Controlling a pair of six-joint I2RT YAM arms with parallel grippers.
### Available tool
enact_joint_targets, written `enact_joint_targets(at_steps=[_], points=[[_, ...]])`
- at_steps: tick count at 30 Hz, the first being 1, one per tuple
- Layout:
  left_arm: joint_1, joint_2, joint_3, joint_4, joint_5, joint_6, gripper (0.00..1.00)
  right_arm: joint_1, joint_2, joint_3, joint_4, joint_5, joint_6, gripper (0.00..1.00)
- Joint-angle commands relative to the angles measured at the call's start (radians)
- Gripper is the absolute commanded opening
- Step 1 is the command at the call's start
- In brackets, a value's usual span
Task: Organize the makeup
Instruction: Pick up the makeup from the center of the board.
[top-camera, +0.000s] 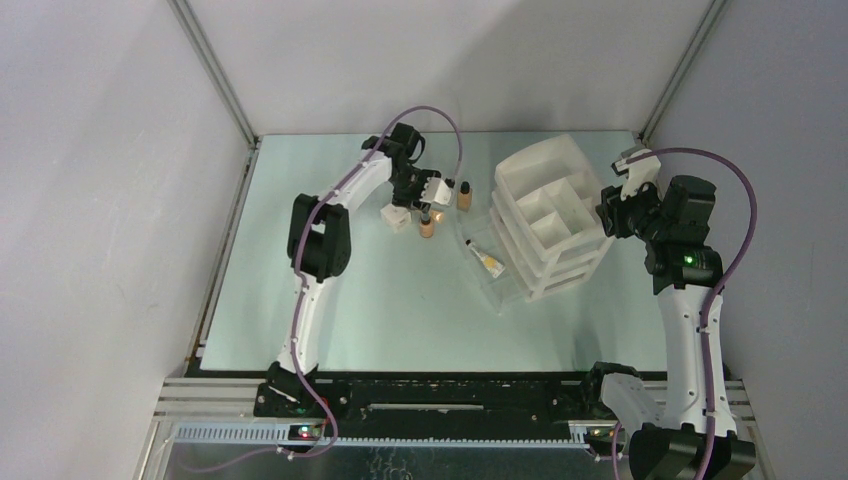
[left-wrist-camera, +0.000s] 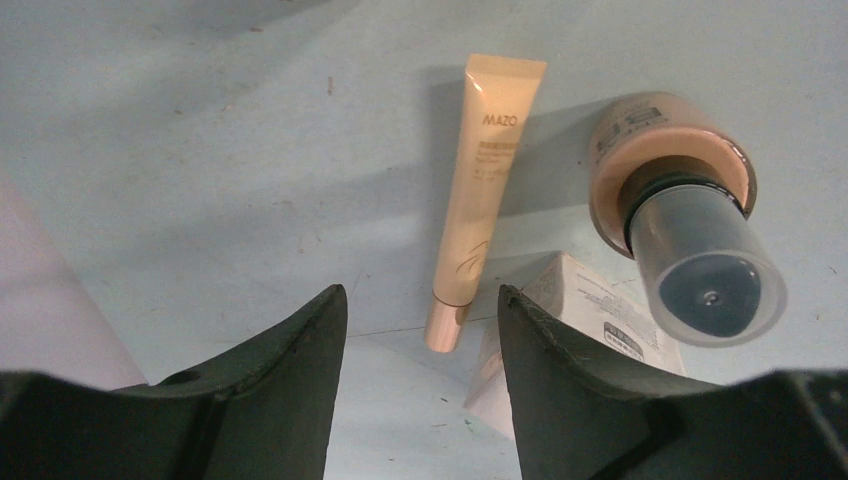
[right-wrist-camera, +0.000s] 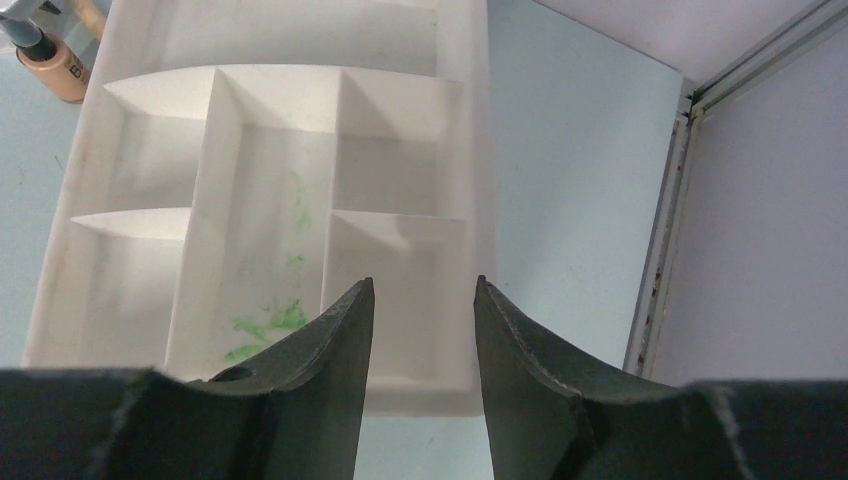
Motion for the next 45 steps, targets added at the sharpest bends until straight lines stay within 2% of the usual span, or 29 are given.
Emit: enact_joint_targets(at_steps=[1,28,37,45], points=[[-0.011,0.027,0.066,-0.048,-0.040,0.084,0.58,-0.001,0.015,-0.008,-0.031,0.008,0.001,0.50],[-0.028,0.083,0.074,-0.037,-0.117,0.238,0.41,0.001,0.031,-0.008,-0.034,0.021,-0.008,0.50],[-0.029,0.075,0.040,-0.014,-0.126,0.287,0.39,0.002,0.038,-0.008,-0.036,0.025,-0.010,0.49],[-0.031,0.058,0.005,-0.018,-0.136,0.316,0.24,0.003,0.040,-0.008,-0.036,0.028,-0.012,0.49]])
